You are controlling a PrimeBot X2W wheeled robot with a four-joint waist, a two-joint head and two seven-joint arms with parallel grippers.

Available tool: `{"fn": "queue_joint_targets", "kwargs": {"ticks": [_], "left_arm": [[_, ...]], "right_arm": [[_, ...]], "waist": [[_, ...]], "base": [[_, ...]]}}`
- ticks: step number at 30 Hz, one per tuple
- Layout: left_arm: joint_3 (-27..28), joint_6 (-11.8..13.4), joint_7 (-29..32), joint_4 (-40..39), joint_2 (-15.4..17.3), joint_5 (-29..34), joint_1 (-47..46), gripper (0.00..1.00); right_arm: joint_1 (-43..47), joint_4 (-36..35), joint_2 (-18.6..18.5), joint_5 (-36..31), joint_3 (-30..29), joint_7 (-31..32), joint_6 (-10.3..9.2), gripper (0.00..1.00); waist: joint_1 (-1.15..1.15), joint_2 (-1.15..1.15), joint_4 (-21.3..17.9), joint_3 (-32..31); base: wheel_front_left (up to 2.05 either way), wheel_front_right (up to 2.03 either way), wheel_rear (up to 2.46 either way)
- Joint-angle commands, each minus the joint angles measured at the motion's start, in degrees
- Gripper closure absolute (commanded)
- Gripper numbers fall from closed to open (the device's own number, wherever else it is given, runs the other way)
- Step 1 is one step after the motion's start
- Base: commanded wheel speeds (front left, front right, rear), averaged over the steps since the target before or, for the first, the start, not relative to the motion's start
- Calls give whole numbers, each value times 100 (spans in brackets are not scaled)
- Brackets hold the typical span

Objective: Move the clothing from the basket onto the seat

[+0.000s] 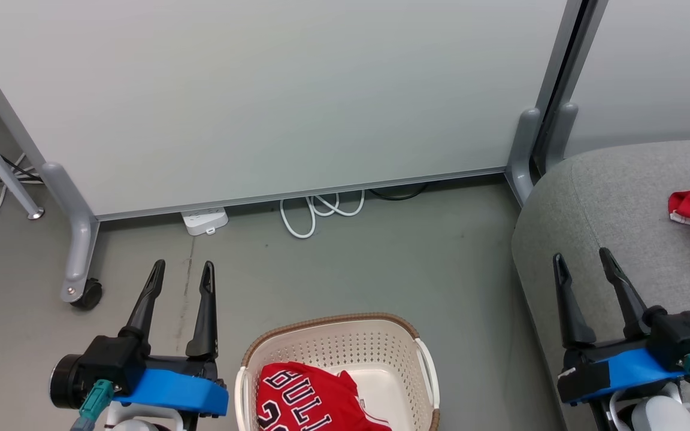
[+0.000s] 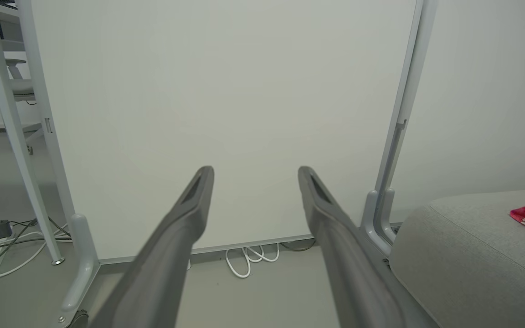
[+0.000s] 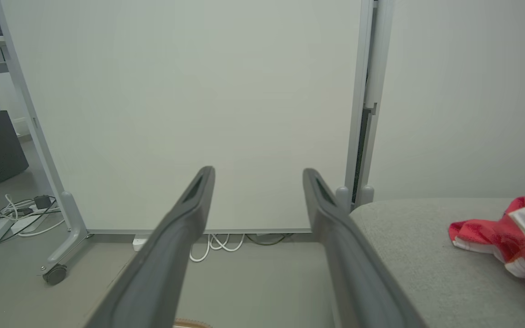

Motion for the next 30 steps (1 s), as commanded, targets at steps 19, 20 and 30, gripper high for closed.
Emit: {"fn": "queue_joint_targets", "kwargs": {"ticks": [19, 20, 30], "left_arm": [[366, -269, -19, 123, -148, 168, 306, 0], [359, -262, -19, 126, -149, 156, 310, 0], [90, -356, -19, 272, -151, 222, 102, 0]], "right_arm": [[592, 66, 307, 86, -118, -5, -2, 0], [595, 71, 309, 85, -114, -5, -2, 0], [515, 101, 284, 96, -99, -5, -2, 0]], "waist": [[1, 0, 141, -131], [1, 0, 140, -131], [1, 0, 83, -78]], "base": [[0, 0, 0], [0, 0, 0], [0, 0, 0]]}}
